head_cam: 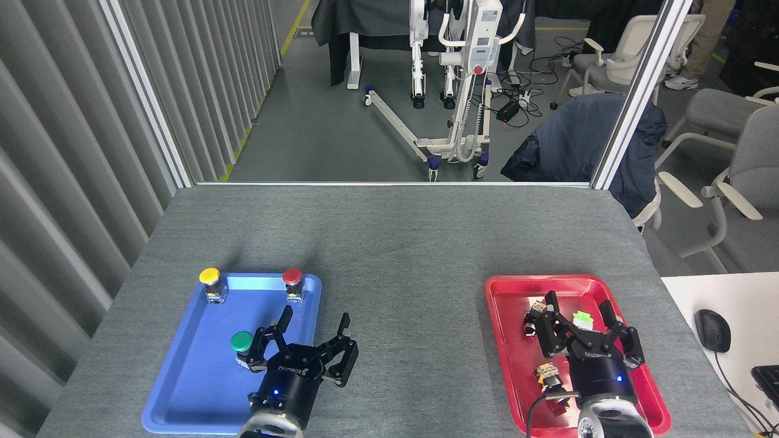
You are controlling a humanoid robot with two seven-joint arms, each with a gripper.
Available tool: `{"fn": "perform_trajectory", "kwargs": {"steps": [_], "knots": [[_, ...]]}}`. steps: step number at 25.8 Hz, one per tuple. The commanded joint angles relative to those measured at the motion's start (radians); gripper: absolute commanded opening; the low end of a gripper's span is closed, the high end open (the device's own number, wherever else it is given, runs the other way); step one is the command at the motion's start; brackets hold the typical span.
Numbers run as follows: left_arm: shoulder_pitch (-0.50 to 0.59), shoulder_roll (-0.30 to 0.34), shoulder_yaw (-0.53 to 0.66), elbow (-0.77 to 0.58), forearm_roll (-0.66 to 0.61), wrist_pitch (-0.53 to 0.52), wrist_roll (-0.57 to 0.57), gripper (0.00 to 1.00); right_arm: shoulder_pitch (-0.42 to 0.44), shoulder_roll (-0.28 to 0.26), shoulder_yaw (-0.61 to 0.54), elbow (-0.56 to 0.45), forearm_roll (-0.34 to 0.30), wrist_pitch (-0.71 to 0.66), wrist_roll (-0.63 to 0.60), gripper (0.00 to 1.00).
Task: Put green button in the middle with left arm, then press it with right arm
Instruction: 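Lower the left gripper over the green button on the blue tray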
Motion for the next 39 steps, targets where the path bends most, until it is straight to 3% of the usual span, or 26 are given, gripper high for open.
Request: {"fn": "perform_trajectory", "kwargs": {"steps": [1,10,16,19,26,39], "knots": [[-0.001,0.000,0.000,0.003,0.000,-0.001,-0.004,0.98,-0.002,-0.003,0.000,-0.001,0.000,0.000,0.000,1.00],[0.013,0.012,0.009,-0.022,0.001,-0.008,-0.009,0.99,0.000,-0.001,0.002,-0.002,0.002,0.000,0.000,1.00],[0.136,0.109,0.020,-0.029,-0.005,0.002,-0.009,0.98,0.000,-0.001,0.002,-0.002,0.000,-0.002,0.000,1.00],[0.146,0.124,0.112,0.028,-0.005,-0.002,-0.010,0.98,0.000,0.000,0.002,-0.002,0.002,-0.002,0.000,1.00],[0.024,0.131,0.170,0.258,-0.005,-0.005,-0.018,0.98,0.001,-0.001,0.002,-0.002,0.002,-0.003,0.000,1.00],[-0.165,0.170,0.184,0.544,0.007,-0.007,-0.023,0.98,0.001,0.002,-0.002,-0.001,0.002,-0.003,0.000,1.00]]}}
